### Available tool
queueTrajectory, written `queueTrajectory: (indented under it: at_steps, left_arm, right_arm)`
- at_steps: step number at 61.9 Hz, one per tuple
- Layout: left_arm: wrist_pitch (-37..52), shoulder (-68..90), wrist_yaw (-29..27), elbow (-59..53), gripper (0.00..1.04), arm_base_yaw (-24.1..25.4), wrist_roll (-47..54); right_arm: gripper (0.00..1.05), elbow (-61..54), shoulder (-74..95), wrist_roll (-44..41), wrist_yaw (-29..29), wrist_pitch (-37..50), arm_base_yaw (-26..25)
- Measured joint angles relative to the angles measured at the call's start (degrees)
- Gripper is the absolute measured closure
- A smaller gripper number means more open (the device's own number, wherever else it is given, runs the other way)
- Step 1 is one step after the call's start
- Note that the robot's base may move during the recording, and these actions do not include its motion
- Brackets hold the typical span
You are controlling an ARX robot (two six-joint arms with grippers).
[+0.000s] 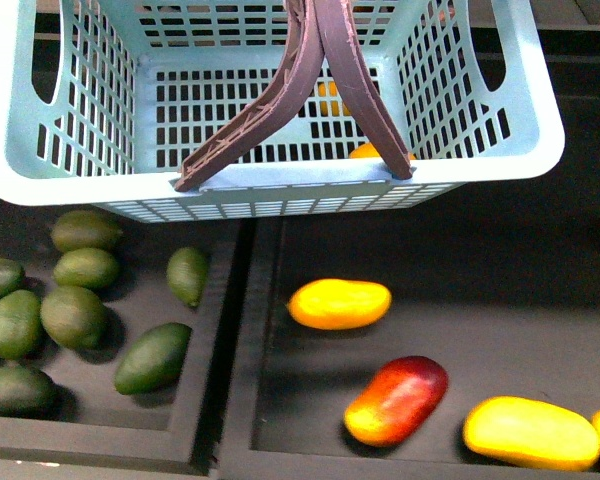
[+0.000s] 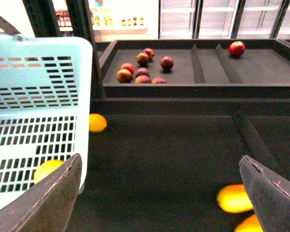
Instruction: Pick lemon and mango into basket
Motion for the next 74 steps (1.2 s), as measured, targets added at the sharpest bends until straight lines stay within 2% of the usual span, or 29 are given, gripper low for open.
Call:
queueTrajectory:
  at_steps: [35,37,38,42,48,53,59,68,74]
  left_arm:
    - [0.0,0.09,-0.52,0.0,0.91,1.25,-0.17]
    - [0.0,0.09,-0.76,0.0,0.91,1.33,-0.09]
    - [0.0,0.07,-0.9,0.0,0.91,1.33,0.0]
    - [0.04,0.07,-1.44,0.02,0.91,1.22,0.79]
    - [0.04,0.09,-1.27,0.02,0.91,0.9,0.74]
    - [0.04,0.09,-0.72,0.02,0.91,0.83,0.7]
    - [0.04,0.09,0.09,0.02,0.91,0.57,0.72]
    - [0.04,0.09,1.07,0.02,0.91,-0.35,0.5]
    - [0.04,0.09,0.52,0.02,0.91,-0.42,0.07]
  right_arm:
    - [0.09,0.04,0.07,0.0,-0.79,-0.02,0.13]
    - [0.09,0.61,-0.22,0.85,0.55,-2.34,0.37]
    - [0.09,2.29,-0.35,3.17,3.72,-7.82,0.74]
    - [0.09,9.22,1.57,9.94,8.09,-26.03,0.46]
    - [0.09,16.7,8.63,20.41,7.15,-43.89,-2.01]
    - [0.09,19.17,16.9,24.9,5.77,-45.31,-4.28]
    - [0.09,23.93,28.57,29.27,6.12,-42.51,-5.99]
    - [0.09,31.91,43.91,36.63,6.88,-41.9,-6.23]
    - [0.09,38.01,56.13,44.81,5.97,-43.47,-4.96]
